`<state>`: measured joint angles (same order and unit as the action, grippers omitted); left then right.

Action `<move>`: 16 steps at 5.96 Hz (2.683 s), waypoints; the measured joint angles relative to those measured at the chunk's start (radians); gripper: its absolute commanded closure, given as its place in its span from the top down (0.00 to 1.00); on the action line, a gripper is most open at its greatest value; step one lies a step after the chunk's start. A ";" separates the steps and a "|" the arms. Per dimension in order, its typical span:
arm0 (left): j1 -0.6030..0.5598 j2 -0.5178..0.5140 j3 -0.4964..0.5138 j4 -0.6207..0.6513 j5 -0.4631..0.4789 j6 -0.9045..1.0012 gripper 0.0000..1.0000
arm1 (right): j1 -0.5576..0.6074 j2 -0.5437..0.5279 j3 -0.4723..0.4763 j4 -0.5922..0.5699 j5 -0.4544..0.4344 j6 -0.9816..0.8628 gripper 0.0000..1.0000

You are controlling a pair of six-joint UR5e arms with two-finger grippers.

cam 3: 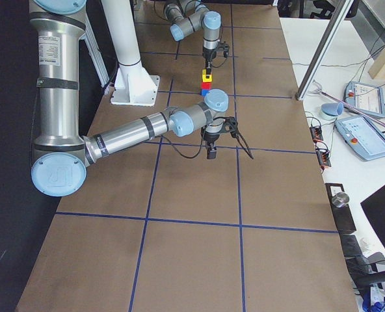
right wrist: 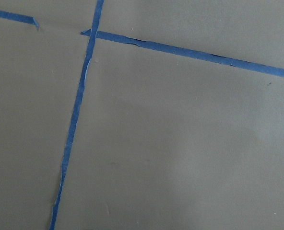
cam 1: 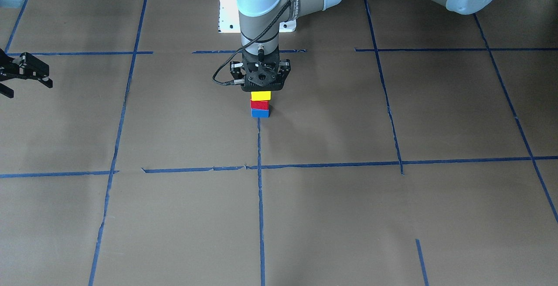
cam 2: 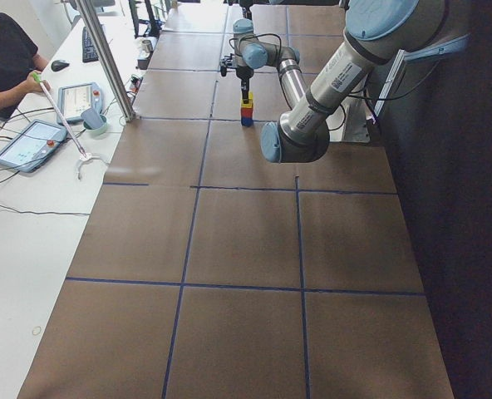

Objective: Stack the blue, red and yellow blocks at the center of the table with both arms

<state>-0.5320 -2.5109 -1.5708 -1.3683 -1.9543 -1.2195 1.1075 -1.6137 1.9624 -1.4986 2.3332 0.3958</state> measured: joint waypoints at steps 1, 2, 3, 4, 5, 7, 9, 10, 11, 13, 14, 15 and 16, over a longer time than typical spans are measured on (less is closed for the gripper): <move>0.001 -0.001 0.000 0.000 0.000 0.000 0.94 | 0.000 0.000 -0.001 0.000 -0.001 0.000 1.00; 0.001 0.000 0.000 -0.001 0.000 -0.001 1.00 | 0.000 0.000 -0.001 0.000 -0.001 0.000 1.00; 0.003 0.000 0.000 -0.003 -0.001 -0.001 1.00 | 0.000 0.000 -0.002 0.000 -0.001 0.000 1.00; 0.004 -0.001 -0.005 -0.004 -0.002 -0.002 1.00 | 0.000 0.000 -0.002 0.000 -0.001 0.001 1.00; 0.000 0.001 -0.039 0.000 -0.003 -0.002 1.00 | 0.000 0.000 -0.001 0.000 0.000 0.001 1.00; -0.072 0.137 -0.256 0.009 -0.011 0.031 1.00 | 0.014 -0.001 0.001 -0.003 0.002 -0.007 1.00; -0.184 0.494 -0.552 0.007 -0.069 0.291 1.00 | 0.103 -0.008 -0.013 -0.025 0.009 -0.104 1.00; -0.275 0.679 -0.632 0.001 -0.133 0.468 1.00 | 0.169 -0.009 -0.031 -0.063 0.013 -0.205 1.00; -0.392 0.823 -0.663 0.000 -0.198 0.658 1.00 | 0.236 -0.008 -0.040 -0.131 0.016 -0.327 1.00; -0.710 0.978 -0.531 0.003 -0.336 1.108 1.00 | 0.316 -0.018 -0.038 -0.240 0.016 -0.499 1.00; -0.880 0.999 -0.400 0.010 -0.411 1.324 1.00 | 0.326 -0.030 -0.038 -0.250 0.016 -0.520 1.00; -0.989 1.004 -0.291 0.008 -0.464 1.420 1.00 | 0.329 -0.041 -0.036 -0.251 0.016 -0.525 1.00; -1.033 0.996 -0.222 0.009 -0.480 1.445 1.00 | 0.333 -0.064 -0.021 -0.249 0.021 -0.527 1.00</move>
<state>-1.5646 -1.5153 -1.7930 -1.3596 -2.4346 0.2258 1.4406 -1.6777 1.9410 -1.7475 2.3537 -0.1307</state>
